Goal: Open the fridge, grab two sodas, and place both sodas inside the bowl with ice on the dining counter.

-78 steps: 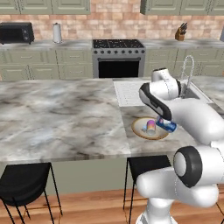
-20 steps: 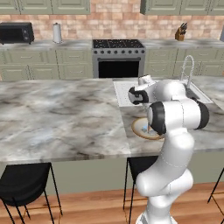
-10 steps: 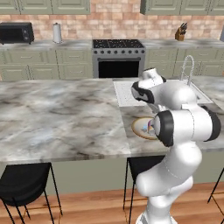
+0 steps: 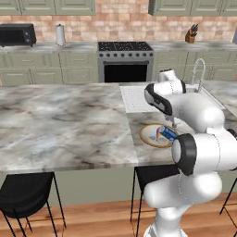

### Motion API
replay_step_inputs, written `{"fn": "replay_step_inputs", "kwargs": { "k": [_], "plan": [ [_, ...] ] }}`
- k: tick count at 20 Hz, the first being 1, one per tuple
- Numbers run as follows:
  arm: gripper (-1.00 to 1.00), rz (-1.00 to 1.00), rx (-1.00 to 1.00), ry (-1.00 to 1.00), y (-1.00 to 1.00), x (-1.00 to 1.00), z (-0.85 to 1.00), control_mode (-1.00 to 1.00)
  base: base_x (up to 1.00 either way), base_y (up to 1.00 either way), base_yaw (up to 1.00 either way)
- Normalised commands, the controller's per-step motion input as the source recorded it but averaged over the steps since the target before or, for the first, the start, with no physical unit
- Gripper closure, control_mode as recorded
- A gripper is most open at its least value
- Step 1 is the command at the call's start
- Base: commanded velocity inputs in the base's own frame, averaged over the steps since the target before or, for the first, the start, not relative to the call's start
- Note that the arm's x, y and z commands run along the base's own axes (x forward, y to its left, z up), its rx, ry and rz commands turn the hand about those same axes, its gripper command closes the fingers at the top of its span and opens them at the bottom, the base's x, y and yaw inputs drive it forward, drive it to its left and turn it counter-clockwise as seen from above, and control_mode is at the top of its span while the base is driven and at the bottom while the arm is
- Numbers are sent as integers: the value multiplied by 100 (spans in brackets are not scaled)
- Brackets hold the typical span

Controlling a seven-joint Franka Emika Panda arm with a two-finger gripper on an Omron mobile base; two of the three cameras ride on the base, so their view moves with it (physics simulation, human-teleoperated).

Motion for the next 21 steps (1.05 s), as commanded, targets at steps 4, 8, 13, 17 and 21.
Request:
{"fn": "replay_step_inputs", "kwargs": {
  "k": [4, 8, 13, 17, 21],
  "plan": [
    [-100, -22, 17, -10, 12, -57, 16, -100, 0, 0, 0],
    [-100, -27, 14, -11, 18, -53, 22, -100, 0, 0, 0],
    [-100, -32, 13, -8, 15, -45, 21, -100, 0, 0, 0],
    [-100, -34, 13, -9, 14, -43, 16, -100, 0, 0, 0],
    [-100, -37, 13, -14, 8, -54, 12, -100, 0, 0, 0]
  ]
}}
